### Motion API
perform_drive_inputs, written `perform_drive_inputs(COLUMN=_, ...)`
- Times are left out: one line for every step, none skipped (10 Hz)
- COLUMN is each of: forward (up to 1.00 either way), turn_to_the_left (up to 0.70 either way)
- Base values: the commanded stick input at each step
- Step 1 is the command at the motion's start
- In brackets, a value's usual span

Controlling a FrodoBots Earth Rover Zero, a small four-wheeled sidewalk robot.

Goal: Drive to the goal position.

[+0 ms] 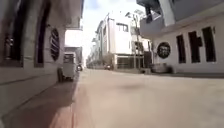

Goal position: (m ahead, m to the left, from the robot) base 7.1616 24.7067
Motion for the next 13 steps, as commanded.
perform_drive_inputs(forward=1.00, turn_to_the_left=0.00)
perform_drive_inputs(forward=1.00, turn_to_the_left=0.00)
perform_drive_inputs(forward=1.00, turn_to_the_left=0.00)
perform_drive_inputs(forward=1.00, turn_to_the_left=0.00)
perform_drive_inputs(forward=1.00, turn_to_the_left=0.00)
perform_drive_inputs(forward=1.00, turn_to_the_left=0.00)
perform_drive_inputs(forward=1.00, turn_to_the_left=0.00)
perform_drive_inputs(forward=1.00, turn_to_the_left=0.00)
perform_drive_inputs(forward=1.00, turn_to_the_left=0.00)
perform_drive_inputs(forward=1.00, turn_to_the_left=0.00)
perform_drive_inputs(forward=1.00, turn_to_the_left=0.04)
perform_drive_inputs(forward=1.00, turn_to_the_left=0.23)
perform_drive_inputs(forward=1.00, turn_to_the_left=0.40)
